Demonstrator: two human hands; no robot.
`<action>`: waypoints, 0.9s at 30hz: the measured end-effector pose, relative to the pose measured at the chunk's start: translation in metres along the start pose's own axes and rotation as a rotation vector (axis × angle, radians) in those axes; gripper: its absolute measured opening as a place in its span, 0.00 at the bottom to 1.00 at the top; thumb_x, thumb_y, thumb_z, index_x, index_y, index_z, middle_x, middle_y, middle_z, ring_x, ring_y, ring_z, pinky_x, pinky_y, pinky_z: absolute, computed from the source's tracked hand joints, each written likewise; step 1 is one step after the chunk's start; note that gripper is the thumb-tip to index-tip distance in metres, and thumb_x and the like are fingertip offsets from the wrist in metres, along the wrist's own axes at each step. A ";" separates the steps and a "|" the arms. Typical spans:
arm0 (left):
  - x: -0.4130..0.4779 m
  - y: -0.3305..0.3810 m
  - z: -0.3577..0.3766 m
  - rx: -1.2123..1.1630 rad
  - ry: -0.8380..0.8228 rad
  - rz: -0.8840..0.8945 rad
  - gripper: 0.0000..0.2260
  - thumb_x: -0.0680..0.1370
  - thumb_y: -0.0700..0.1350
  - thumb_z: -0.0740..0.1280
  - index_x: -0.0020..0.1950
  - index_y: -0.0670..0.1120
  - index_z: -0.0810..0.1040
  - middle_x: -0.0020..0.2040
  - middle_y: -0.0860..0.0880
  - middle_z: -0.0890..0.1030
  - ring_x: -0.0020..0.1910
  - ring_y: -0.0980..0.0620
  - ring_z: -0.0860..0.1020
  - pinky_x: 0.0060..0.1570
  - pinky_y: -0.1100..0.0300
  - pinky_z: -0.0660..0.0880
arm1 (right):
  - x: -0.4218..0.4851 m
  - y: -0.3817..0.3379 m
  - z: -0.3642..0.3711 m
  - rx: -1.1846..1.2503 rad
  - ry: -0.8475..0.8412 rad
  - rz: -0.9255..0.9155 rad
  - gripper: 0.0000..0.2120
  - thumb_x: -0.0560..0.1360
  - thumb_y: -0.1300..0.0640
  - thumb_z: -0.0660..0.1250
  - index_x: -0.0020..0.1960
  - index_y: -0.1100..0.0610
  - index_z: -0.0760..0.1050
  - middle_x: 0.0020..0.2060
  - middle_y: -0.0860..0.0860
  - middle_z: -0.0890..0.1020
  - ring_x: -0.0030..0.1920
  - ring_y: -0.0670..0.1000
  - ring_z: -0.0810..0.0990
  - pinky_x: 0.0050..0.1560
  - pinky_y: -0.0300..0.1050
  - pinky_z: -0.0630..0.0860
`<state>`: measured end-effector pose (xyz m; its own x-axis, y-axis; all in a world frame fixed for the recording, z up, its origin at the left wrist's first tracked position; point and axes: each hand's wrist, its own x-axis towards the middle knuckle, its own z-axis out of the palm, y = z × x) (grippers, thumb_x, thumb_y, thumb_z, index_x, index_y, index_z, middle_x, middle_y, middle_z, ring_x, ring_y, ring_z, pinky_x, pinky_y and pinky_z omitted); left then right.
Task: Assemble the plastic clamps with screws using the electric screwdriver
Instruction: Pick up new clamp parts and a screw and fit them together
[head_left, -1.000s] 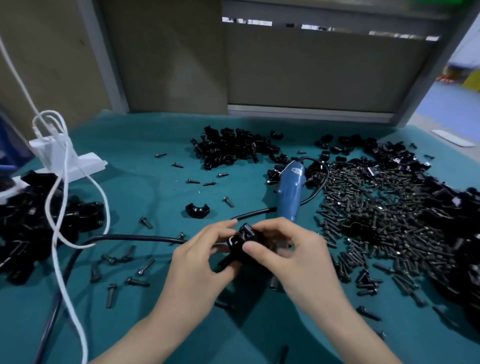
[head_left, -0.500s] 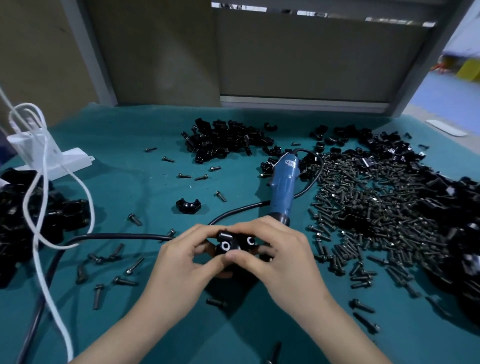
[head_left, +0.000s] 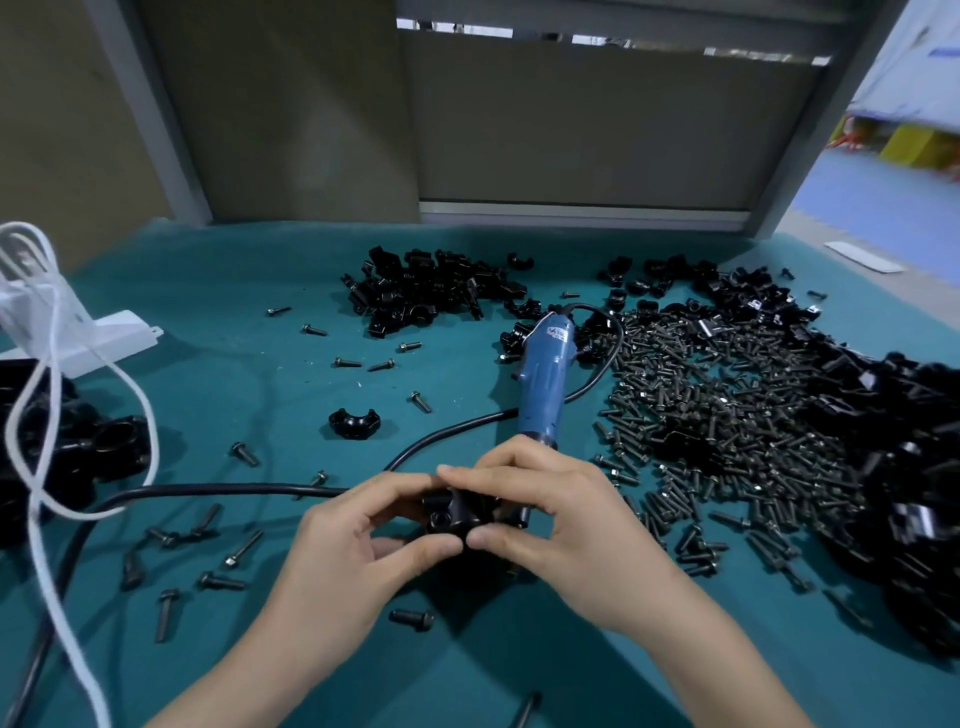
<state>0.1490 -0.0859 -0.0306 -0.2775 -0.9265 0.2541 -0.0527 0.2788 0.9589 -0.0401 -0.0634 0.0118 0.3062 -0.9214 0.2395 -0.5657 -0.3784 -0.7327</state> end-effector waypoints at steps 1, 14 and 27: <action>0.000 0.000 -0.001 0.032 0.005 0.011 0.15 0.63 0.49 0.79 0.47 0.61 0.83 0.47 0.52 0.84 0.46 0.55 0.82 0.41 0.63 0.80 | 0.000 0.001 0.000 0.023 0.013 0.011 0.22 0.72 0.62 0.74 0.64 0.49 0.78 0.48 0.43 0.78 0.50 0.43 0.76 0.55 0.32 0.70; -0.001 0.001 0.000 0.021 -0.011 -0.009 0.19 0.59 0.46 0.76 0.49 0.60 0.84 0.47 0.50 0.85 0.48 0.55 0.83 0.42 0.61 0.81 | 0.001 0.005 0.003 0.103 0.019 0.149 0.16 0.71 0.59 0.76 0.57 0.59 0.81 0.45 0.42 0.74 0.45 0.44 0.79 0.55 0.39 0.79; 0.001 0.004 0.005 0.073 0.012 0.081 0.16 0.59 0.42 0.75 0.42 0.61 0.85 0.44 0.53 0.84 0.40 0.62 0.81 0.38 0.70 0.78 | -0.003 0.004 -0.005 0.068 0.016 0.139 0.18 0.69 0.63 0.77 0.58 0.62 0.80 0.45 0.48 0.74 0.47 0.48 0.79 0.55 0.41 0.80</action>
<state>0.1441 -0.0846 -0.0271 -0.2726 -0.9031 0.3319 -0.1002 0.3697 0.9237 -0.0467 -0.0624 0.0113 0.2158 -0.9660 0.1427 -0.5487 -0.2408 -0.8006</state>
